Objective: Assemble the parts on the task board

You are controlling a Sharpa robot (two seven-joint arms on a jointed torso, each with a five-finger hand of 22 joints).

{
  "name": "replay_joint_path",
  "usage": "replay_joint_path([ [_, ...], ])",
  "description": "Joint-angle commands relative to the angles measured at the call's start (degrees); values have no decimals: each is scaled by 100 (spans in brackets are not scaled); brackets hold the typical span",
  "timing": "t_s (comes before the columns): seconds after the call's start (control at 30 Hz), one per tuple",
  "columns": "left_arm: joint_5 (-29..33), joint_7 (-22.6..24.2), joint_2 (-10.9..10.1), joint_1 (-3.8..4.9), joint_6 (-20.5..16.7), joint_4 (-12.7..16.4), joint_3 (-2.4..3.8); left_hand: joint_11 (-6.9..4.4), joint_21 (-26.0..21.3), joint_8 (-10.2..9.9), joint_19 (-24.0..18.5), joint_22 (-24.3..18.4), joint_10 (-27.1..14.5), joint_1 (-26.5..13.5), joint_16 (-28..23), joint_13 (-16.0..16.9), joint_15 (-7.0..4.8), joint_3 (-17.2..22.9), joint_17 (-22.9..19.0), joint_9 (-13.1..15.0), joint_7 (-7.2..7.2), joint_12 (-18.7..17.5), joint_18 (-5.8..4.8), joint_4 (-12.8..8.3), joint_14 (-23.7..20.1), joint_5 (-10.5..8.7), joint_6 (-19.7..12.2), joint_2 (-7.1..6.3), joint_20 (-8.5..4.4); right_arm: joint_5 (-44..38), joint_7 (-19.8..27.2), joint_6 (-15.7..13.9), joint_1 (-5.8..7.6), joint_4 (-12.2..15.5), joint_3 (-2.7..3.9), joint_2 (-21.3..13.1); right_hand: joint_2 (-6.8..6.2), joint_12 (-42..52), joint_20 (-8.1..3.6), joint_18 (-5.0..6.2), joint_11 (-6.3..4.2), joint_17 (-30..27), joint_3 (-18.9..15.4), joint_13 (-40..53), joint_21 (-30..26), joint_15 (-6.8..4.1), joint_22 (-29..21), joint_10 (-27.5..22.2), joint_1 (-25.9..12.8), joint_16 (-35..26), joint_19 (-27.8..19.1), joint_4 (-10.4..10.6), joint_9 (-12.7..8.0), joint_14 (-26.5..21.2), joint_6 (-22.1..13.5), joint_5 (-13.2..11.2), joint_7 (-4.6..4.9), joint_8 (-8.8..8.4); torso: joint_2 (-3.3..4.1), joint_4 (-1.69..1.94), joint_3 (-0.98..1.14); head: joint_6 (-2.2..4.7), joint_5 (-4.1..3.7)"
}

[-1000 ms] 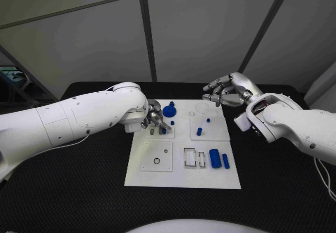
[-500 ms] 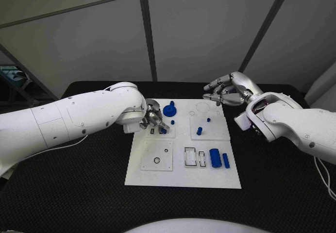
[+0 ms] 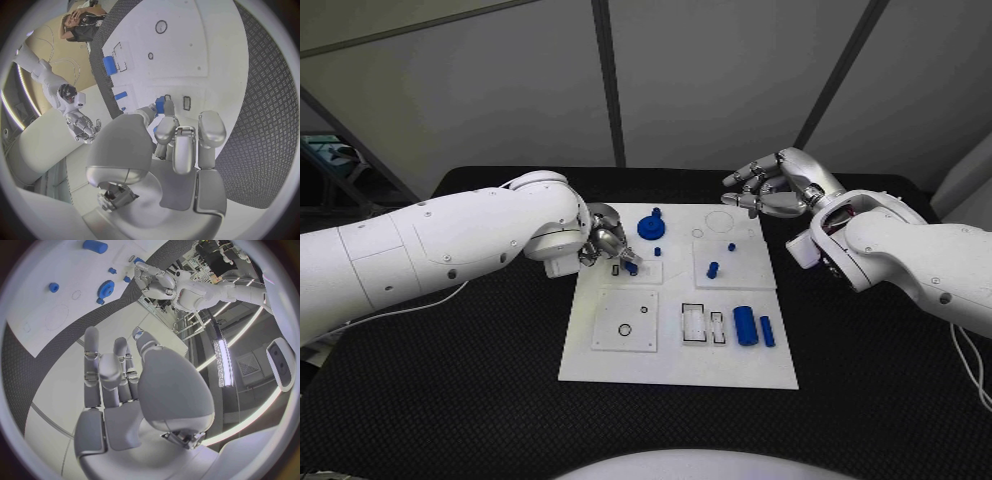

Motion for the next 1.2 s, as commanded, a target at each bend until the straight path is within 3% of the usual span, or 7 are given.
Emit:
replay_joint_path([
  [0.03,-72,43,-20,2,-338,54,2,-8,7,42,32,14,36,-89,24,5,-45,735,1046,31,-32,17,-199,-660,460,-21,-2,-8,-5,30,22,45,8,-2,4,5,1,-31,2,74,7,-5,12,-7,-23,9,-5,-35,20,-27,51,12,-7,1,-33,25,-4,23,5,-5,2,-3,16],
  [0.13,-175,34,-30,-12,-417,88,1,-11,7,85,36,27,42,-191,24,-2,-46,927,1046,83,-34,13,-200,-721,460,-21,-13,-67,-9,34,23,53,8,-12,4,11,1,-31,2,74,7,-5,12,-7,-23,9,-5,-35,20,-27,51,12,-7,1,-33,25,-4,23,8,-8,1,-6,22],
  [0.57,-497,-28,50,-97,-537,61,0,-15,17,125,52,55,50,-274,25,-5,-49,1074,1048,128,-38,14,-204,-772,460,-22,-23,-103,-12,36,24,69,7,-32,4,29,1,-31,2,74,7,-5,12,-7,-23,9,-5,-35,20,-27,51,12,-7,1,-33,25,-4,23,9,-20,3,-38,42],
  [1.2,-646,-123,114,-128,-171,19,-2,-20,11,157,50,57,46,-337,24,-25,-53,1207,1047,165,-43,-3,-203,-844,460,-21,-38,-154,-15,46,22,98,7,-22,4,41,0,-37,3,73,9,-5,14,-12,-35,11,-11,-40,14,-36,52,23,-7,-2,-34,34,-2,25,8,-19,0,-63,42],
])
